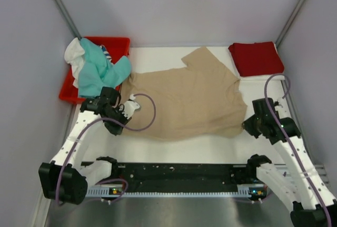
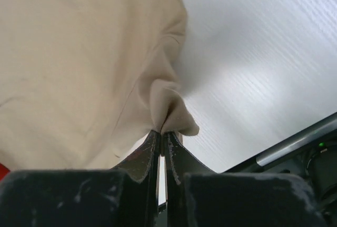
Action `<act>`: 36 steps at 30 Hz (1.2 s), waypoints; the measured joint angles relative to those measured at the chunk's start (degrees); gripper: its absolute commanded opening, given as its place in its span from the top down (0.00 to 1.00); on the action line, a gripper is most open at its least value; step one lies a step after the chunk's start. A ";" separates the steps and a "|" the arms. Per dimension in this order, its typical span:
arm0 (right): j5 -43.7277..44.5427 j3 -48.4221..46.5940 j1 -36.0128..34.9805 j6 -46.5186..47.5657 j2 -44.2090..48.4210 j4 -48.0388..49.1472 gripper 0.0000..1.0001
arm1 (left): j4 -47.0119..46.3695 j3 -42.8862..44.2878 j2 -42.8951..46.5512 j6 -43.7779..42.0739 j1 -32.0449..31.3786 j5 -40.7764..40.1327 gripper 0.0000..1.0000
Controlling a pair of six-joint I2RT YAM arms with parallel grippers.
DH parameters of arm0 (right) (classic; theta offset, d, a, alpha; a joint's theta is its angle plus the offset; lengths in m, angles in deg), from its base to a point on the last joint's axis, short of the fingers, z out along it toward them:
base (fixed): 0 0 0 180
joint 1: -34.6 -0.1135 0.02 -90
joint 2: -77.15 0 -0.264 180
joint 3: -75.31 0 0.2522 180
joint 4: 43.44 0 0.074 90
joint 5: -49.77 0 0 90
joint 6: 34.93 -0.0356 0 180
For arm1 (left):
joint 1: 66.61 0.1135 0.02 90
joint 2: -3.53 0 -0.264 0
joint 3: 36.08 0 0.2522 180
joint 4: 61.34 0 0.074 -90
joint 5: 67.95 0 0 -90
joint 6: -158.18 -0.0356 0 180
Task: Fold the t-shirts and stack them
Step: Grap the side of the flattened tshirt closest away from the robot with both arms, then fold the flattened tshirt in 1/3 of the way
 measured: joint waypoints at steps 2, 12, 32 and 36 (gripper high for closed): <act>1.81 -2.82 0.00 2.10 3.15 -1.42 1.00 | 2.99 0.46 1.99 -0.61 -0.13 0.98 1.00; 7.65 -15.39 0.00 8.44 14.03 -12.74 1.00 | 9.44 5.22 13.99 -3.26 -0.76 5.68 1.00; -0.04 -11.76 0.00 34.53 -27.54 12.00 1.00 | -2.89 2.10 -13.64 5.20 -1.44 -4.24 1.00; 1.36 -14.27 0.00 38.88 -37.53 16.00 1.00 | -6.80 2.03 -17.53 6.38 -1.44 -6.40 1.00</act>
